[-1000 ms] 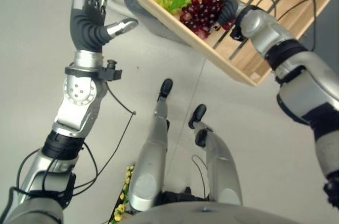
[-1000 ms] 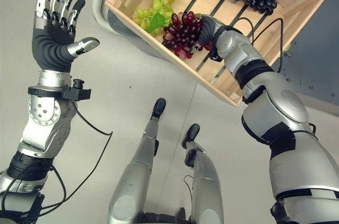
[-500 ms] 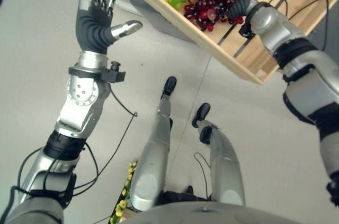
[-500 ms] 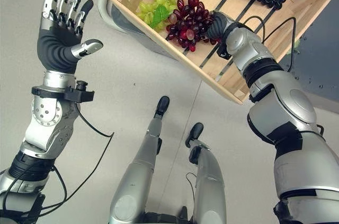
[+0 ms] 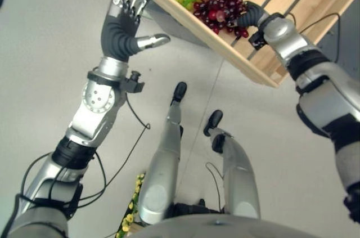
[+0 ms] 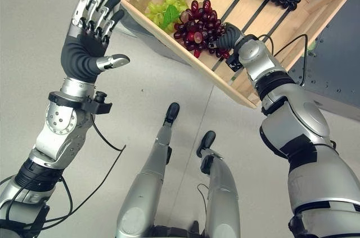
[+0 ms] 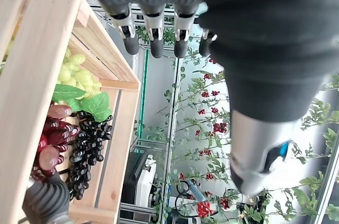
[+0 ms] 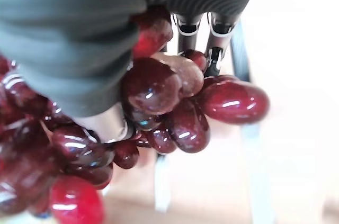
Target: Pick up the fruits from the basket on one side to the basket on the other side
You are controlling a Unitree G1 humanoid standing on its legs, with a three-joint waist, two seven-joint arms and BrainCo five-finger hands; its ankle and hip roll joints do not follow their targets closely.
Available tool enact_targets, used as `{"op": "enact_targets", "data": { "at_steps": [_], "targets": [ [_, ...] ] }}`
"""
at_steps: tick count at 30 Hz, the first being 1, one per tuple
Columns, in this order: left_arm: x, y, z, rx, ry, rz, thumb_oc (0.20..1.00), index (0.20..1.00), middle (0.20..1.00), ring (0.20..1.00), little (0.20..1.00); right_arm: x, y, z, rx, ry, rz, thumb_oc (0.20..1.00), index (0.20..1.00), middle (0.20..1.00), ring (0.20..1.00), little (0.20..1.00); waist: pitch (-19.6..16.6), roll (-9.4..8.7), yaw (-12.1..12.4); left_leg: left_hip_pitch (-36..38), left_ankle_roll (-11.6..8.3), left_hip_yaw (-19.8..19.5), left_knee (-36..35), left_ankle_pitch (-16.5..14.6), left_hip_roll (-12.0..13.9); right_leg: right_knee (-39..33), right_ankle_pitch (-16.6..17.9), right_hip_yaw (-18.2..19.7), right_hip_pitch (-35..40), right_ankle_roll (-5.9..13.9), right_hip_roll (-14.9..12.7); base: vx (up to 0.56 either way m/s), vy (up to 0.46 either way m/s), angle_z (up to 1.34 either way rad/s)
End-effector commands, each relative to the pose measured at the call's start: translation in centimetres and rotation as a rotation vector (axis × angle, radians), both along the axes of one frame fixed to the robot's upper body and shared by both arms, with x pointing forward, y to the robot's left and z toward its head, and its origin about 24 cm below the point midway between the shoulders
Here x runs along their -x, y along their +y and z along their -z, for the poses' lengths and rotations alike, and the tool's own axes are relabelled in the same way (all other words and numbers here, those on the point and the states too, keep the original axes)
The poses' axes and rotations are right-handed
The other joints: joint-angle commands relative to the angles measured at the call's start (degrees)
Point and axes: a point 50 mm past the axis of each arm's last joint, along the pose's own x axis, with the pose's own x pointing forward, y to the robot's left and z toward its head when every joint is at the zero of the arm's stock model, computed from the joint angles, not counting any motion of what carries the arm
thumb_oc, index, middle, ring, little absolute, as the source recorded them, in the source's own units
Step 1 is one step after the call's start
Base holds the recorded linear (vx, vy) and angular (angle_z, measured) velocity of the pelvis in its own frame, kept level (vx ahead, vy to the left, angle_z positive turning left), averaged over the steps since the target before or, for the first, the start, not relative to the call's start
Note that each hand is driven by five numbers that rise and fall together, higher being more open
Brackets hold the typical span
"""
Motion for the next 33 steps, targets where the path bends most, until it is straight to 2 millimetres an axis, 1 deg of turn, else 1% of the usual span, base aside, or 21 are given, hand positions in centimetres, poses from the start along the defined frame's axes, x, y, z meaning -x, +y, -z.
{"op": "enact_targets", "data": {
  "at_steps": [1,2,3,4,5,8,9,10,11,12,13,15,19,21,22,23,26,33],
  "targets": [
    [2.2,-1.4,-1.2,0.020,-0.107,0.130,1.000,1.000,1.000,1.000,1.000,1.1,3.1,-0.8,-0.209,0.046,-0.253,0.200,0.200,0.200,0.200,0.200,-0.48,0.56,-1.47,6.63,2.18,4.74,0.55,-8.24,-0.38,-8.83,8.72,2.51,2.18,5.32,-2.08,0.00,0.000,0.00],
    [2.3,-1.3,-1.0,0.006,-0.103,0.135,1.000,1.000,1.000,1.000,1.000,2.5,4.6,0.6,-0.320,0.122,-0.401,0.200,0.200,0.200,0.200,0.200,-0.48,0.31,-1.74,6.71,2.11,4.74,0.48,-8.19,-0.37,-8.84,8.73,2.45,2.24,5.42,-2.11,0.00,0.000,0.00],
    [2.4,-1.3,-1.0,-0.010,-0.106,0.135,1.000,1.000,1.000,1.000,1.000,2.9,4.7,1.3,-0.335,0.149,-0.432,0.200,0.200,0.200,0.200,0.200,-0.48,0.27,-1.80,6.71,2.10,4.76,0.48,-8.19,-0.37,-8.85,8.75,2.46,2.25,5.46,-2.13,0.00,0.000,0.00],
    [2.3,-1.3,-1.0,-0.010,-0.106,0.136,1.000,1.000,1.000,1.000,1.000,2.9,4.6,1.3,-0.336,0.149,-0.431,0.200,0.200,0.200,0.200,0.200,-0.48,0.29,-1.75,6.74,2.10,4.76,0.47,-8.20,-0.37,-8.86,8.76,2.46,2.28,5.46,-2.12,0.00,0.000,0.00],
    [2.5,-1.1,-0.9,-0.040,-0.113,0.134,1.000,1.000,1.000,1.000,1.000,4.8,5.9,3.0,-0.362,0.246,-0.580,0.200,0.200,0.200,0.200,0.200,-0.48,0.03,-2.25,6.58,2.04,4.79,0.54,-8.20,-0.33,-8.92,8.82,2.51,2.16,5.54,-2.19,0.00,0.000,0.00],
    [2.5,-0.9,-0.8,-0.072,-0.112,0.134,1.000,1.000,1.000,1.000,1.000,7.3,6.5,4.9,-0.427,0.345,-0.720,0.200,0.200,0.200,0.200,0.200,-0.48,-0.19,-2.88,6.64,2.02,4.96,0.47,-8.10,-0.27,-8.76,8.87,2.58,2.05,5.59,-2.28,0.00,0.000,0.00],
    [2.5,-0.9,-0.8,-0.072,-0.112,0.134,1.000,1.000,1.000,1.000,1.000,7.3,6.5,4.9,-0.427,0.345,-0.720,0.200,0.200,0.200,0.200,0.200,-0.48,-0.19,-2.87,6.65,2.02,4.96,0.47,-8.10,-0.27,-8.76,8.87,2.58,2.05,5.59,-2.28,0.00,0.000,0.00],
    [2.5,-0.7,-0.6,-0.084,-0.103,0.133,1.000,1.000,1.000,1.000,1.000,8.5,6.7,5.9,-0.488,0.389,-0.773,0.200,0.200,0.200,0.200,0.200,-0.48,-0.38,-3.27,6.64,1.99,5.03,0.40,-8.05,-0.26,-8.88,9.04,2.67,2.02,5.69,-2.30,0.00,-0.008,-0.06],
    [2.6,-0.6,-0.7,-0.091,-0.107,0.130,1.000,1.000,1.000,1.000,1.000,8.9,6.7,6.1,-0.487,0.397,-0.783,0.200,0.200,0.200,0.200,0.200,-0.48,-0.37,-3.35,6.71,1.97,5.11,0.32,-8.04,-0.24,-8.92,9.02,2.71,2.08,5.70,-2.29,0.00,-0.008,-0.05],
    [2.6,-0.6,-0.7,-0.091,-0.107,0.130,1.000,1.000,1.000,1.000,1.000,8.9,6.7,6.1,-0.487,0.397,-0.783,0.200,0.200,0.200,0.200,0.200,-0.48,-0.37,-3.34,6.71,1.97,5.11,0.32,-8.04,-0.24,-8.93,9.02,2.71,2.08,5.70,-2.29,0.00,0.000,0.00],
    [2.7,-0.4,-0.5,-0.084,-0.098,0.131,1.000,1.000,1.000,1.000,1.000,9.6,7.0,6.2,-0.574,0.391,-0.825,0.200,0.200,0.200,0.200,0.200,-0.48,-0.33,-3.80,6.83,2.02,5.27,0.35,-8.08,-0.24,-8.75,9.00,2.91,2.03,5.79,-2.27,0.00,0.000,0.00],
    [2.7,-0.1,-0.4,-0.070,-0.095,0.121,1.000,1.000,1.000,1.000,1.000,9.7,7.1,5.9,-0.644,0.348,-0.832,0.200,0.200,0.200,0.200,0.200,-0.48,-0.35,-3.96,7.07,2.09,5.44,0.43,-8.25,-0.31,-8.61,8.90,3.07,2.17,5.79,-2.33,0.00,0.000,0.00],
    [2.4,0.3,0.0,-0.011,-0.074,0.105,1.000,1.000,1.000,1.000,1.000,10.1,7.9,5.1,-0.783,0.273,-0.878,0.200,0.200,0.200,0.200,0.200,-0.48,-0.31,-4.47,7.69,2.21,5.62,0.29,-8.41,-0.14,-8.23,8.81,3.38,2.40,5.72,-2.34,0.00,0.000,0.00],
    [2.4,0.3,0.2,0.007,-0.066,0.104,1.000,1.000,1.000,1.000,1.000,10.0,8.1,4.7,-0.869,0.235,-0.876,0.200,0.200,0.200,0.200,0.200,-0.48,-0.20,-4.49,7.94,2.31,5.79,0.21,-8.50,-0.15,-8.16,8.81,3.60,2.48,5.75,-2.31,0.00,0.000,0.00],
    [2.4,0.3,0.2,0.007,-0.066,0.104,1.000,1.000,1.000,1.000,1.000,10.0,8.1,4.7,-0.869,0.235,-0.876,0.200,0.200,0.200,0.200,0.200,-0.48,-0.22,-4.47,7.96,2.31,5.80,0.20,-8.50,-0.14,-8.16,8.81,3.62,2.49,5.75,-2.31,0.00,0.000,0.00],
    [2.4,0.4,0.1,0.019,-0.070,0.099,1.000,1.000,1.000,1.000,1.000,9.9,8.4,4.3,-0.911,0.199,-0.881,0.200,0.200,0.200,0.200,0.200,-0.48,-0.20,-4.48,8.26,2.36,5.91,0.07,-8.52,-0.12,-8.16,8.83,3.70,2.54,5.78,-2.30,0.00,0.000,0.00],
    [2.4,0.4,0.2,0.040,-0.069,0.102,1.000,1.000,1.000,1.000,1.000,10.0,8.8,4.3,-0.951,0.194,-0.889,0.200,0.200,0.200,0.200,0.200,-0.48,-0.14,-4.65,8.45,2.43,6.06,0.15,-8.65,-0.10,-7.79,8.67,3.90,2.43,5.74,-2.30,0.00,-0.008,-0.04],
    [2.5,0.4,0.1,0.047,-0.079,0.097,1.000,1.000,1.000,1.000,1.000,10.0,8.8,4.6,-0.999,0.185,-0.878,0.200,0.200,0.200,0.200,0.200,-0.48,0.01,-4.88,8.68,2.62,6.22,0.17,-8.70,-0.03,-7.17,8.42,4.17,2.25,5.76,-2.29,0.00,0.000,0.00]
  ]
}}
